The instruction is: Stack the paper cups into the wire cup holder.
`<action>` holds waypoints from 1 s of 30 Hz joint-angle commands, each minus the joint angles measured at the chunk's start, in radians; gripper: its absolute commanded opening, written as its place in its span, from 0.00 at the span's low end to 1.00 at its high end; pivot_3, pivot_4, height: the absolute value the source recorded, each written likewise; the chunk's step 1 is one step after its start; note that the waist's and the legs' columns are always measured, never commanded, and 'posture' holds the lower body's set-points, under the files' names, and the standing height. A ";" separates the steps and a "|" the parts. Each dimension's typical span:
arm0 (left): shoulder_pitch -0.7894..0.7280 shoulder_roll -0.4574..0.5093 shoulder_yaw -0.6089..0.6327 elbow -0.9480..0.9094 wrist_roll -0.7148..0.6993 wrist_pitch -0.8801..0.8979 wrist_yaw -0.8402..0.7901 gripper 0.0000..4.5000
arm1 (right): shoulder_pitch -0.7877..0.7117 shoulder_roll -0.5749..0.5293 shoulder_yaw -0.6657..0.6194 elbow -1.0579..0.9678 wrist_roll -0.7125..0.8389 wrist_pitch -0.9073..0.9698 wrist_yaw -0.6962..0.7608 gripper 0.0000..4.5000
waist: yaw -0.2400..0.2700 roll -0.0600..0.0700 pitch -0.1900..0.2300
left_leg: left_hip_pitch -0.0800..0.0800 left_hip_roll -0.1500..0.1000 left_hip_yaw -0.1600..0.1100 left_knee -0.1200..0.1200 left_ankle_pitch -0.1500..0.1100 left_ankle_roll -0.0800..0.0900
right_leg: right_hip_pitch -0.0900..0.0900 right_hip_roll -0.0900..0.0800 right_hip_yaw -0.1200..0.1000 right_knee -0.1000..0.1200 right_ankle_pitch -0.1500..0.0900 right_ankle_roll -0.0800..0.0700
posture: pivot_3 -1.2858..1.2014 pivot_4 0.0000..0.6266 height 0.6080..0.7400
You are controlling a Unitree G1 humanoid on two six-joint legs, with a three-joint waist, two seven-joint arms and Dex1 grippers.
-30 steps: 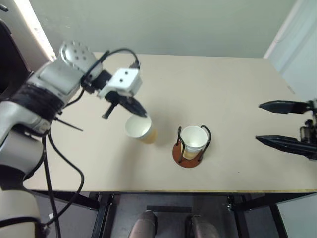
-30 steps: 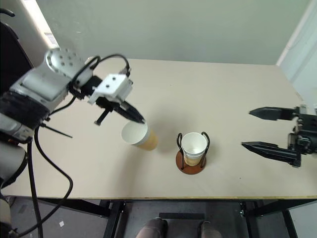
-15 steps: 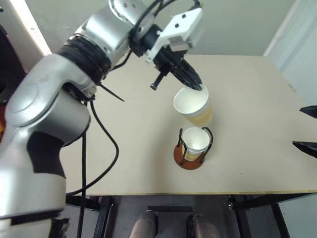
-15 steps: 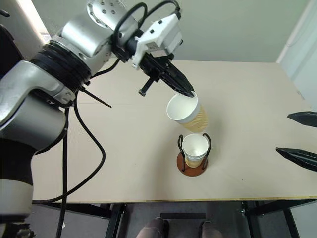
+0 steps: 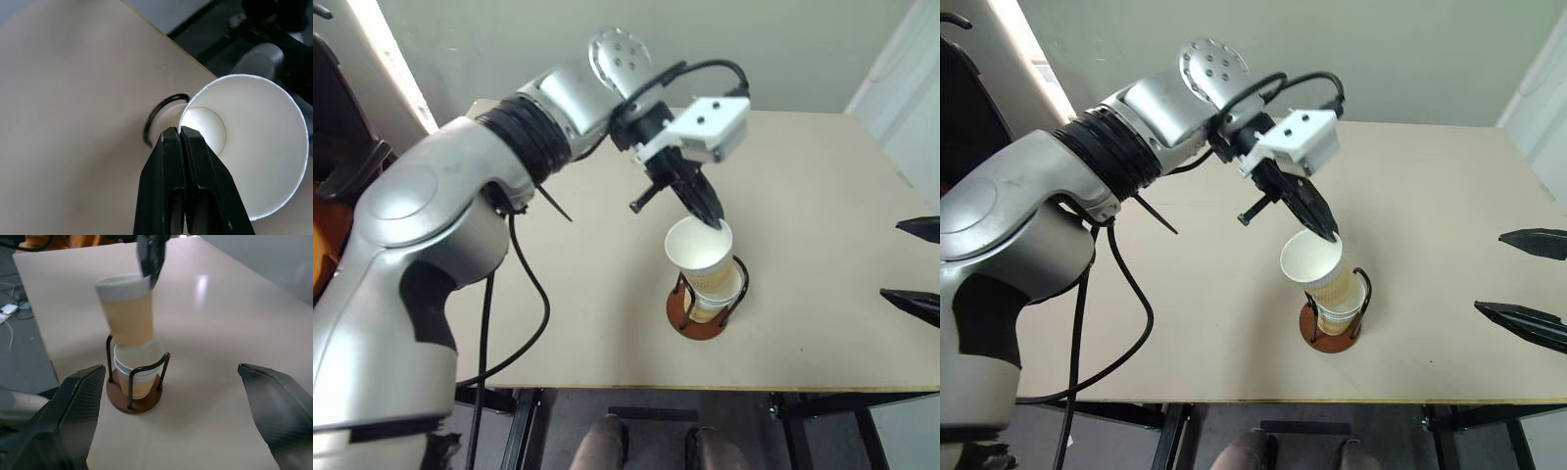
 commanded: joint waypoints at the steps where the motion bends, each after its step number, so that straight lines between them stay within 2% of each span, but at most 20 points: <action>1: -0.037 -0.031 0.008 0.018 0.005 -0.026 -0.036 0.00 | 0.013 0.007 -0.035 -0.017 0.008 -0.011 0.005 1.00 | 0.000 0.000 0.000 | 0.000 0.000 0.000 0.000 0.000 0.000 | 0.000 0.000 0.000 0.000 0.000 0.000 | 0.52 0.24 1.00; 13: -0.021 -0.084 0.015 0.075 0.050 -0.053 -0.036 0.00 | 0.037 0.032 -0.022 -0.056 0.022 -0.015 -0.028 1.00 | 0.000 0.001 0.000 | 0.002 0.000 0.004 0.011 -0.004 0.006 | 0.003 0.001 0.007 0.002 0.003 0.004 | 0.52 0.24 1.00; 22: -0.039 -0.070 0.108 0.089 -0.001 0.001 -0.036 0.00 | 0.045 0.028 0.012 -0.049 0.003 -0.038 -0.034 1.00 | 0.000 0.001 0.000 | 0.002 0.000 0.005 0.013 -0.005 0.007 | 0.004 0.001 0.008 0.001 0.003 0.006 | 0.52 0.24 1.00; 30: -0.018 -0.090 0.075 0.127 0.081 -0.044 -0.036 0.00 | 0.035 0.024 0.046 -0.046 -0.002 -0.060 -0.045 1.00 | 0.000 0.001 0.000 | 0.002 0.000 0.005 0.013 -0.005 0.007 | 0.004 0.001 0.008 0.001 0.003 0.006 | 0.52 0.24 1.00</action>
